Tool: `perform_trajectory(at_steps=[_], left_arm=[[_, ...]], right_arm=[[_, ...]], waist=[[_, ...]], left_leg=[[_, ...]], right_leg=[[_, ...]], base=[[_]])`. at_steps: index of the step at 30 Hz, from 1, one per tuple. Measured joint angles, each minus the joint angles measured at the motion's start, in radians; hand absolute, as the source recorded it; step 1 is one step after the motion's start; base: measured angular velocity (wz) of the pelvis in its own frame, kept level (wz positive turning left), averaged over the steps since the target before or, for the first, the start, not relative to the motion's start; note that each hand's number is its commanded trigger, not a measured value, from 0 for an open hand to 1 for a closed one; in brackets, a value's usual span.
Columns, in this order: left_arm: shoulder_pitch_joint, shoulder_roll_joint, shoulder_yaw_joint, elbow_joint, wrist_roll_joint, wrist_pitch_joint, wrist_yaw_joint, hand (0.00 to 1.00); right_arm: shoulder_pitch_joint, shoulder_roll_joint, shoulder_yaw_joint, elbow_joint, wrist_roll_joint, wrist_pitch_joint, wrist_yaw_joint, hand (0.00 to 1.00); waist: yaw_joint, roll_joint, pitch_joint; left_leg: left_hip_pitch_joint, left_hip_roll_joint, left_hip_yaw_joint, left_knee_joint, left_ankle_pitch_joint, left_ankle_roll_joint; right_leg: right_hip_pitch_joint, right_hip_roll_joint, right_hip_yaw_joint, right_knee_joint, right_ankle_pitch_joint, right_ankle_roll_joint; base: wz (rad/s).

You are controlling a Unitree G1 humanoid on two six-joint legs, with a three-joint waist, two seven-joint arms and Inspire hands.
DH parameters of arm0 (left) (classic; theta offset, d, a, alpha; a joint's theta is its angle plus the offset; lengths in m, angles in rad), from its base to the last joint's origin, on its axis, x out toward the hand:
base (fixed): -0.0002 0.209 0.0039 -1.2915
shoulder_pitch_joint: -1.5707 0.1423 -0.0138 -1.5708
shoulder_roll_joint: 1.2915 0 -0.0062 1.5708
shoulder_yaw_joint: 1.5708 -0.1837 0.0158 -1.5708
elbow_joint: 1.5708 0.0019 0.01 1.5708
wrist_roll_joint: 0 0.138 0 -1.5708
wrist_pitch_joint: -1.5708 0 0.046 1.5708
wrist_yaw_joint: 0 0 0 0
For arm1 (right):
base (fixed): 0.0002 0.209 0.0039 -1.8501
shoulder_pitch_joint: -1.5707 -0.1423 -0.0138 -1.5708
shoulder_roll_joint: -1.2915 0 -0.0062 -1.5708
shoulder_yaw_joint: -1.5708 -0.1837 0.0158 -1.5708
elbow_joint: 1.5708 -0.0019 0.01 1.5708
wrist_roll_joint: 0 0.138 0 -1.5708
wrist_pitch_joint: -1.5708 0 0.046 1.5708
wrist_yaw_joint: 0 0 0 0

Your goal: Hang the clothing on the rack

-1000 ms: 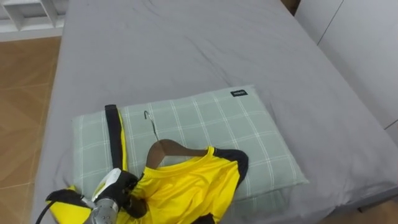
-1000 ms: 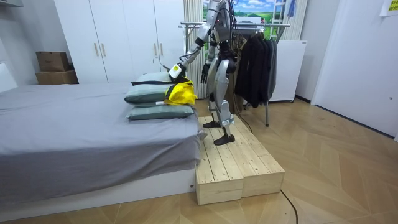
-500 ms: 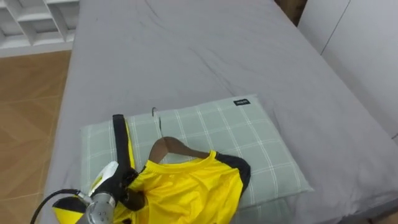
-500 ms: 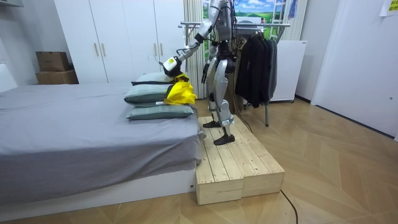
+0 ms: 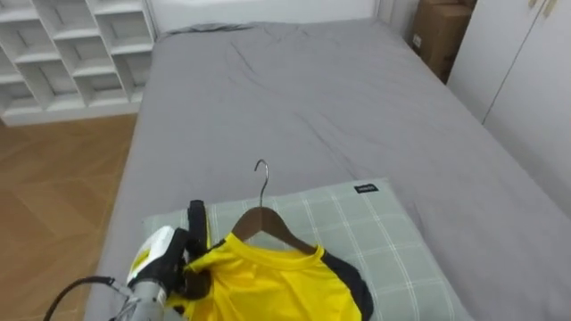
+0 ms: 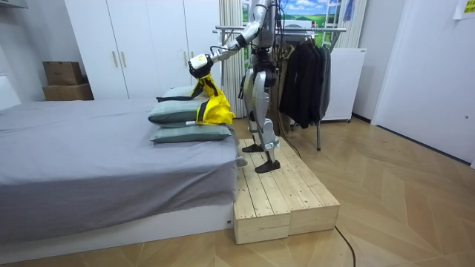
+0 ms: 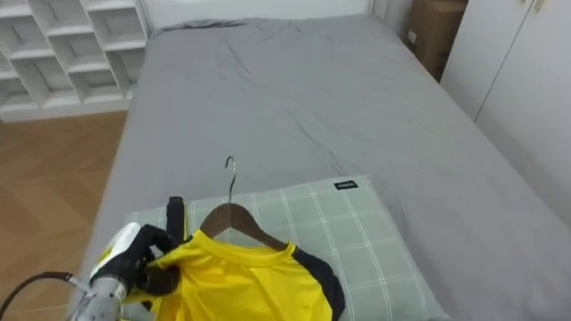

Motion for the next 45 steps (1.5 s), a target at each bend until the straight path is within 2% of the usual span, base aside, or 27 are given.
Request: perform_trajectory(at_steps=[2,7,9,13,18,25,27,32,34,36,38,41,45], left_arm=[[0.006,0.000,0.000,-0.030,0.011,0.003,0.002,1.00],[0.064,0.003,0.000,-0.133,0.020,0.004,0.014,1.00],[0.089,0.020,0.000,-0.172,0.008,0.003,0.021,1.00],[0.114,0.021,0.000,-0.171,-0.011,0.002,0.026,1.00],[0.150,0.021,0.002,-0.173,-0.011,0.002,0.035,1.00],[0.152,0.021,0.002,-0.179,-0.011,0.012,0.038,1.00],[0.154,0.026,0.002,-0.203,-0.010,0.016,0.038,1.00],[0.154,0.044,0.006,-0.251,-0.015,0.033,0.038,1.00],[0.154,0.052,0.007,-0.250,-0.026,0.040,0.038,1.00],[0.154,0.054,0.026,-0.250,-0.028,0.058,0.038,1.00],[0.158,0.054,0.039,-0.250,-0.028,0.068,0.038,1.00],[0.158,0.060,0.041,-0.250,-0.027,0.079,0.038,1.00],[0.158,0.064,0.043,-0.268,-0.027,0.080,0.038,1.00]], right_arm=[[0.003,0.000,-0.009,0.000,0.000,0.000,0.000,0.00],[0.038,-0.007,-0.055,-0.002,0.000,-0.001,0.012,0.00],[0.046,-0.008,-0.057,-0.002,-0.001,-0.001,0.012,0.00],[0.060,-0.010,-0.057,-0.002,-0.003,-0.002,0.009,0.00],[0.086,-0.010,-0.109,-0.002,-0.032,0.000,-0.023,0.00],[0.098,-0.016,-0.172,0.001,-0.137,0.015,-0.094,0.00],[0.106,-0.026,-0.210,0.000,-0.162,0.026,-0.113,0.00],[0.107,-0.056,-0.251,-0.006,-0.205,0.053,-0.168,0.00],[0.107,-0.070,-0.253,-0.030,-0.231,0.065,-0.187,0.00],[0.102,-0.077,-0.293,-0.059,-0.267,0.065,-0.216,0.00],[0.104,-0.079,-0.322,-0.095,-0.297,0.064,-0.252,0.00],[0.100,-0.088,-0.333,-0.169,-0.350,0.062,-0.324,0.00],[0.082,-0.120,-0.373,-0.275,-0.460,0.040,-0.400,0.00]], waist=[[0.003,0.002,-0.0011],[0.007,0.007,-0.0052],[0.007,0.007,-0.0051],[0.009,0.005,-0.0048],[0.012,0.008,-0.0060],[0.007,0.005,-0.0045],[0.008,-0.003,0.0004],[0.009,-0.028,-0.0071],[0.009,-0.036,-0.0074],[0.010,-0.051,-0.0036],[0.010,-0.057,-0.0054],[0.014,-0.060,-0.0078],[0.013,-0.054,-0.0118]], left_leg=[[0.011,-0.002,0.000,-0.009,0.001,-0.002],[0.039,-0.002,-0.004,-0.025,0.003,-0.005],[0.039,-0.003,-0.004,-0.025,0.003,-0.005],[0.060,-0.004,-0.004,-0.036,0.003,-0.005],[0.073,-0.006,-0.002,-0.046,0.003,-0.005],[0.091,-0.008,0.002,-0.057,0.003,-0.005],[0.103,-0.010,0.002,-0.060,0.003,-0.005],[0.104,-0.010,0.002,-0.063,0.003,-0.005],[0.106,-0.010,0.003,-0.063,0.003,-0.005],[0.111,-0.010,0.005,-0.066,0.003,-0.005],[0.112,-0.010,0.006,-0.067,0.003,-0.005],[0.112,-0.010,0.010,-0.069,0.003,-0.005],[0.103,-0.010,0.010,-0.070,0.003,-0.005]], right_leg=[[0.013,0.000,0.001,-0.011,-0.001,0.002],[0.045,0.002,-0.002,-0.027,-0.001,0.002],[0.045,0.002,-0.003,-0.027,-0.001,0.002],[0.063,0.002,-0.003,-0.034,-0.001,0.002],[0.075,0.002,-0.002,-0.044,-0.001,0.002],[0.084,0.001,0.002,-0.042,-0.002,0.004],[0.091,-0.001,0.004,-0.040,-0.007,0.006],[0.091,-0.002,0.005,-0.039,-0.012,0.007],[0.091,-0.002,0.007,-0.033,-0.012,0.007],[0.090,-0.002,0.010,-0.027,-0.012,0.007],[0.091,-0.002,0.010,-0.027,-0.012,0.007],[0.087,-0.002,0.012,-0.025,-0.012,0.007],[0.080,-0.002,0.011,-0.025,-0.012,0.007]], base=[[0.00],[0.02],[0.00],[0.00],[0.00],[0.00],[0.00],[0.00],[0.00],[0.00],[0.00],[0.00],[0.00]])
